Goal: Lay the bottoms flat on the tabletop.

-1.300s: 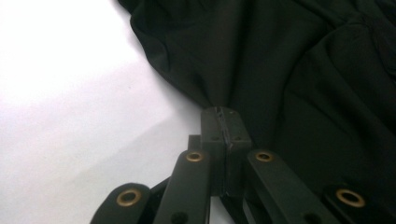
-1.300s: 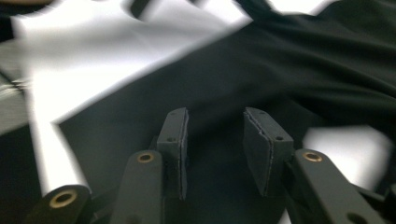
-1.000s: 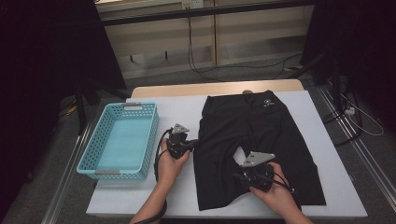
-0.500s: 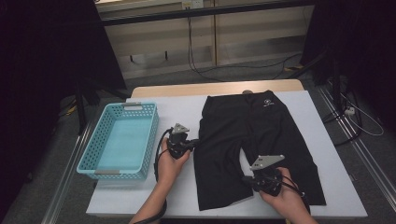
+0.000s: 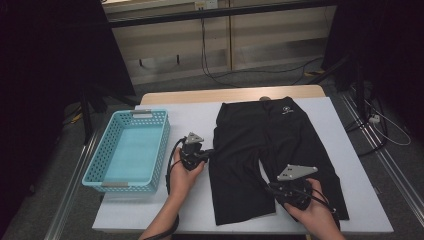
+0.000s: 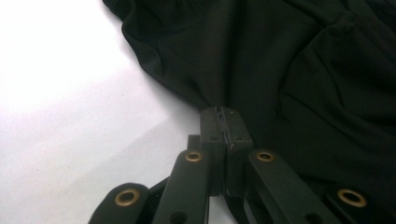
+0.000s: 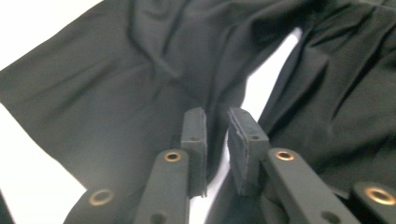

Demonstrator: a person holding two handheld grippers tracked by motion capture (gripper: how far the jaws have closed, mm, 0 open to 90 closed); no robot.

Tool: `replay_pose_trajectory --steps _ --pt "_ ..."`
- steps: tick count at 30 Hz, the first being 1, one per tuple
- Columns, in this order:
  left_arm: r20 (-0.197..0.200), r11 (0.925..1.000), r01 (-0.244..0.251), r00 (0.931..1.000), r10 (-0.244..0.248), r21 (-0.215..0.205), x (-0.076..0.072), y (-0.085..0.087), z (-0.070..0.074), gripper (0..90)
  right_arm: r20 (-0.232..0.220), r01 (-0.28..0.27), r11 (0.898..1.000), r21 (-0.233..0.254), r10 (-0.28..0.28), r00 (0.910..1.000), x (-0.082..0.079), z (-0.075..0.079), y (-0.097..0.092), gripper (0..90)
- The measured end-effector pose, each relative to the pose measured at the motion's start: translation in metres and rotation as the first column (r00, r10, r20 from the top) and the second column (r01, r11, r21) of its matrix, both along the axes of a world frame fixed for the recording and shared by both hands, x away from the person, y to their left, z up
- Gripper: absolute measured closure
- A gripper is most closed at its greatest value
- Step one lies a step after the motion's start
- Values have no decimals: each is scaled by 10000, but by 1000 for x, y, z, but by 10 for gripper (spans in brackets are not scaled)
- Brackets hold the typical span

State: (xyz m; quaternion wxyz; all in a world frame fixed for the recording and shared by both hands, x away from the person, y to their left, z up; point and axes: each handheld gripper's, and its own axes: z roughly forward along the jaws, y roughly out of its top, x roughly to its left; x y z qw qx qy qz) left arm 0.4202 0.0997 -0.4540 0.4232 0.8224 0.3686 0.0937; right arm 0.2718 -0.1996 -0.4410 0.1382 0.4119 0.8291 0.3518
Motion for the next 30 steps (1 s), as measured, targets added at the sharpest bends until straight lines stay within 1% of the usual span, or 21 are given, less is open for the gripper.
replay_pose_trajectory --steps 2,3,5,7,8,9,11,13,15,16,17,18,20,21,22,23,25,26,27,28,30 --pt "-3 10000 59 10000 -59 65 0 0 0 889 80 179 9996 -237 -177 9998 6 -3 2 730" --pt "6 10000 39 10000 -39 61 0 1 0 889 89 245 9994 -241 -243 9997 9 -4 3 730" --pt "-33 10000 43 10000 -43 -1 0 1 0 889 162 275 9996 -52 -274 9995 15 -5 5 721" --pt "-32 10000 47 10000 -47 4 0 1 0 889 154 154 9998 148 -156 9998 21 -7 9 726" --pt "-13 10000 38 10000 -38 2 0 0 0 890 125 81 10000 2 -81 9999 24 -9 13 747" --pt "-5 10000 73 10000 -73 66 1 1 0 890 66 -18 10000 -78 19 10000 26 -10 15 803" --pt "13 10000 68 10000 -69 36 1 1 0 890 106 -90 9999 -104 91 9999 29 -10 17 876" --pt "17 10000 50 10000 -50 2 1 2 0 890 286 187 9998 8 -187 9994 29 -6 14 878" --pt "120 10000 31 9999 -31 -6 1 2 0 890 488 626 9978 231 -636 9968 31 -3 5 857" --pt "101 10000 83 9999 -84 48 1 2 0 889 515 790 9966 233 -802 9954 32 -4 2 817" --pt "126 9999 108 9999 -109 53 1 2 0 884 602 1004 9949 62 -1006 9931 33 -5 -2 794" --pt "111 9999 129 9999 -129 53 1 2 0 868 563 1035 9946 88 -1039 9930 33 -6 -5 778" --pt "174 9999 85 9998 -86 56 0 1 1 761 467 998 9946 292 -1011 9938 32 -6 -8 754" --pt "209 9999 122 9997 -124 89 0 1 1 710 483 961 9949 293 -974 9941 30 -5 -7 735" --pt "336 9999 44 9994 -50 165 -1 0 2 688 495 896 9955 299 -910 9946 28 -4 -7 719" --pt "335 9998 130 9993 -134 135 -1 1 3 649 519 787 9965 286 -801 9954 26 -3 -7 719" --pt "299 9995 170 9994 -177 260 -2 2 5 538 431 541 9982 242 -551 9975 19 -1 -5 708" --pt "376 9994 173 9991 -184 311 -3 3 6 500 291 363 9991 206 -369 9989 13 -1 -4 704" --pt "316 9995 138 9994 -147 285 -5 3 6 472 203 245 9996 138 -248 9995 9 -1 -4 700" --pt "305 9990 171 9994 -184 421 -6 5 7 442 180 167 9999 38 -168 9997 5 -2 -4 700" --pt "278 9991 153 9995 -165 404 -10 7 8 391 60 87 9999 -73 -87 9999 1 -4 -5 701"
